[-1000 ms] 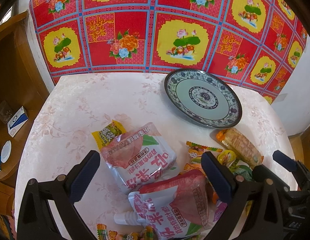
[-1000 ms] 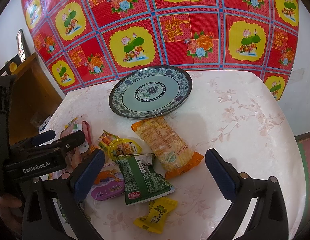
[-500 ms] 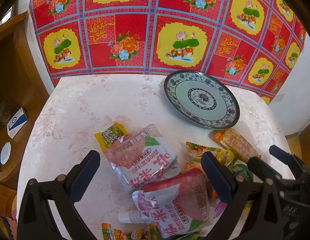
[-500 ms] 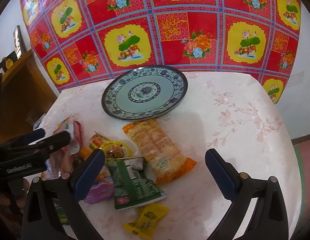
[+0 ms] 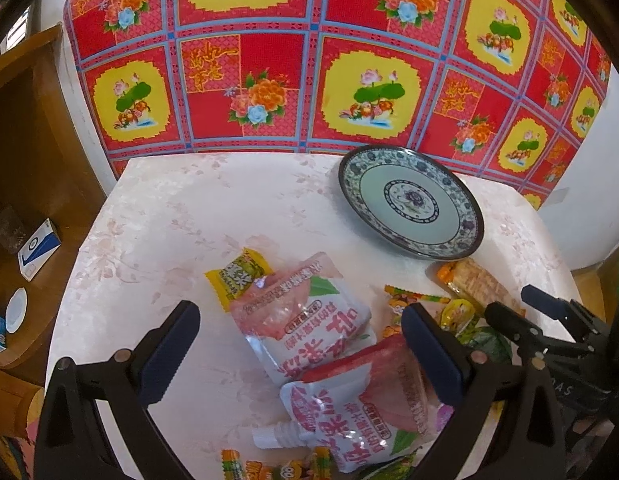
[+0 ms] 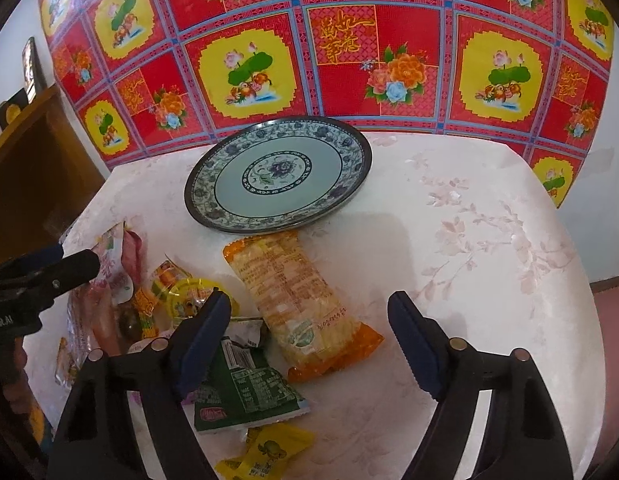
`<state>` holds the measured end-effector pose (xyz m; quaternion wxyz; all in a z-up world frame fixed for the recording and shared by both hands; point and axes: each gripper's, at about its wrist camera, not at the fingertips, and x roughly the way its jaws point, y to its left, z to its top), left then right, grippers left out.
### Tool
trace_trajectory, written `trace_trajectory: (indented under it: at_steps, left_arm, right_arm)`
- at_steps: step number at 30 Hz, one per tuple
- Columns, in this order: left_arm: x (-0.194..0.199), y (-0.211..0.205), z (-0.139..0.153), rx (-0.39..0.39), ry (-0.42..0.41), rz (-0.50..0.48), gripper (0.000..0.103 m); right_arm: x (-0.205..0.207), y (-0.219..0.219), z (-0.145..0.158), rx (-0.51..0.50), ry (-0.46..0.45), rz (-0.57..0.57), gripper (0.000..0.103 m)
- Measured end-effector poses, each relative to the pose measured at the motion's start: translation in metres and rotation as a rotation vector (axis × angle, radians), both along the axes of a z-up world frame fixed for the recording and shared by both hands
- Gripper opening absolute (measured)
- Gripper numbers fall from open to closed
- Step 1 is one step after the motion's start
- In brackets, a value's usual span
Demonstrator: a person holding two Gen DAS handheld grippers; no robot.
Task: Organize snacks
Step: 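Grasp the orange-ended snack bar with the right tool while the left tool grasps the white spouted pouch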
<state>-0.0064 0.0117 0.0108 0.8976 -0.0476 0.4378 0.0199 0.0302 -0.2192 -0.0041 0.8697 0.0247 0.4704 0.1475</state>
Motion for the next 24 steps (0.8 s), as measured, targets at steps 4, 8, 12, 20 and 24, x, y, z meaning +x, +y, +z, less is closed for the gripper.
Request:
trace_trajectory:
  at_steps: [4,8,12,20,24]
  left_arm:
    - [0.0,0.007,-0.001,0.004,0.005,0.016,0.103]
    - [-0.001,0.013,-0.004,-0.003,0.019,0.019,0.103]
    - [-0.001,0.018,-0.007,-0.026,0.04,0.022,0.103]
    - [0.005,0.019,-0.011,-0.031,0.059,0.024,0.103]
    - [0.013,0.016,-0.02,-0.056,0.086,0.036,0.103]
  right_arm:
    - [0.002,0.001,-0.002,0.013,0.006,0.01,0.078]
    - [0.004,0.002,-0.005,0.01,0.006,0.012,0.077]
    - [0.007,0.003,-0.008,0.01,0.009,0.009,0.077]
    - [0.013,0.003,-0.014,0.006,0.01,0.006,0.074]
    - [0.013,0.006,-0.015,-0.001,-0.003,0.012,0.071]
